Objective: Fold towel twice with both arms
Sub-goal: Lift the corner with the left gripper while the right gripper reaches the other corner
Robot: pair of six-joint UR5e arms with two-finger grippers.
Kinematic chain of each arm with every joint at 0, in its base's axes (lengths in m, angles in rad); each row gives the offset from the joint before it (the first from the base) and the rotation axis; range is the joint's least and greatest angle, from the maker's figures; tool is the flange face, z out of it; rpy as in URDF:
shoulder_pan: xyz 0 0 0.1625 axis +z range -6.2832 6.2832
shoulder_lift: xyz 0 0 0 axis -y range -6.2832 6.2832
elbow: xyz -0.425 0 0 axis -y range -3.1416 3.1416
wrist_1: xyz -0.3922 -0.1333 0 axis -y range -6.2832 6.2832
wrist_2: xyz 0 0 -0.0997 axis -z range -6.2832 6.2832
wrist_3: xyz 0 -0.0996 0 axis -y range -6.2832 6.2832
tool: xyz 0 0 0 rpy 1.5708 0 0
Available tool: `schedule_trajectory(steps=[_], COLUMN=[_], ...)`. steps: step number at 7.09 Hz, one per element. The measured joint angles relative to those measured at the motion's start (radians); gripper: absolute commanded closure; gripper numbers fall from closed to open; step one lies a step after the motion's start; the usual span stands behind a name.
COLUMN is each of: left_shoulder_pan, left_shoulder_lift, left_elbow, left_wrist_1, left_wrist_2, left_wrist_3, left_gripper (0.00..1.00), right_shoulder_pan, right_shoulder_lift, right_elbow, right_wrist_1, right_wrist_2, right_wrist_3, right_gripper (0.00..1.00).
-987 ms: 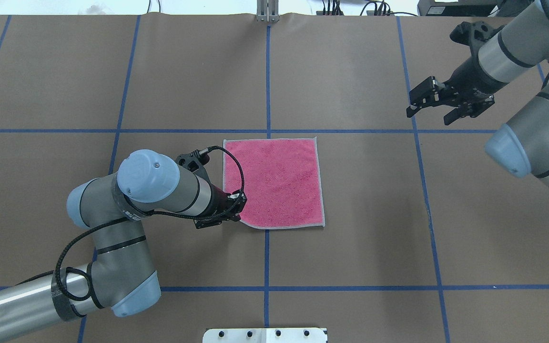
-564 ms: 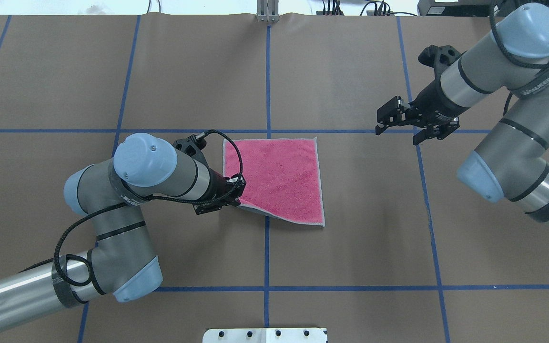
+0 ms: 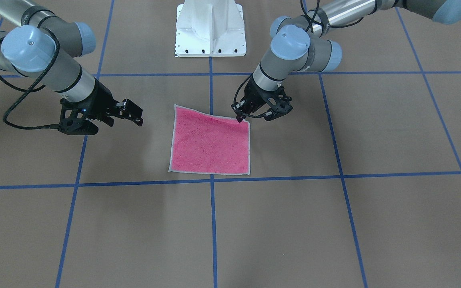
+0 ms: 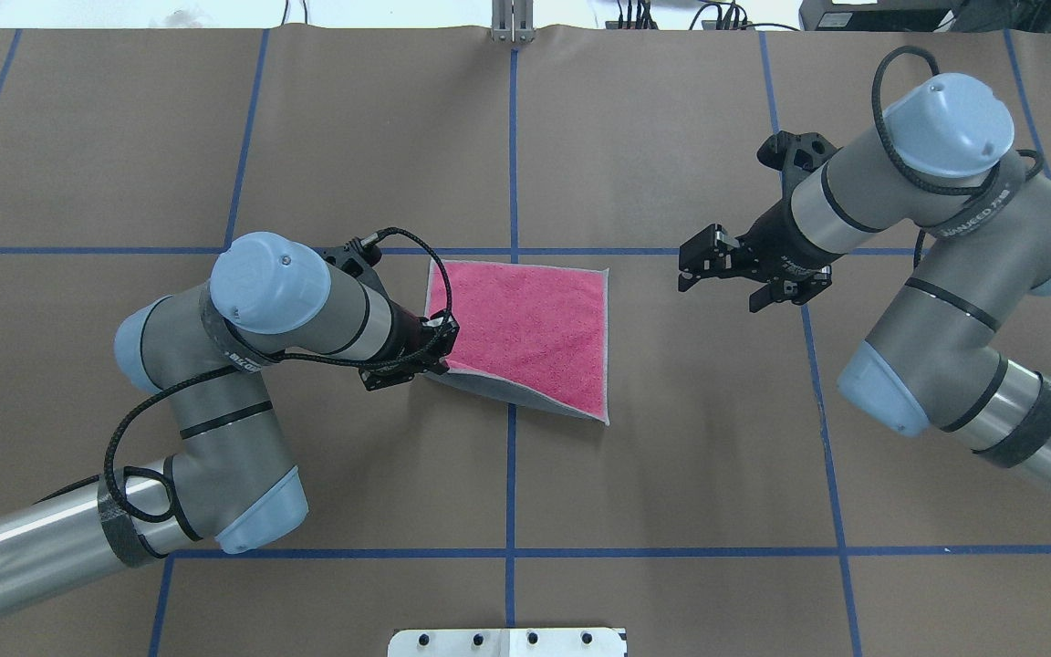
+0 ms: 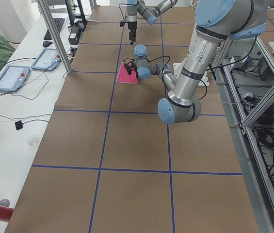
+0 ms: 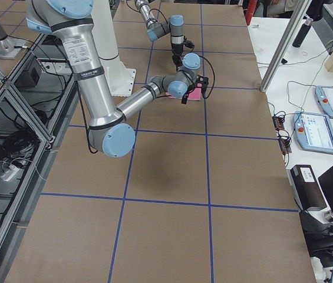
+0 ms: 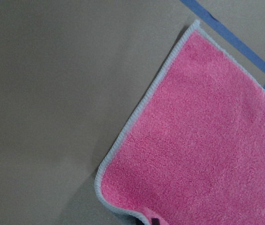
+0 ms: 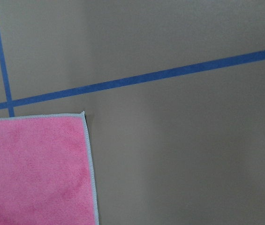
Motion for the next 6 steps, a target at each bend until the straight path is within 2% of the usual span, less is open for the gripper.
schedule_trajectory(steps=[6], left_shoulder_pan=[-0.001], left_shoulder_lift=[0.000], left_elbow=[0.001], left_wrist_1=[0.000], left_wrist_2=[-0.001], left_wrist_3=[-0.001], left_gripper=[1.00], right_shoulder_pan=[-0.216], right_shoulder_lift=[0.103], right_elbow=[0.003], right_wrist_1=[0.002], right_wrist_2=[-0.153], right_wrist_3=[0.477], right_gripper=[0.01])
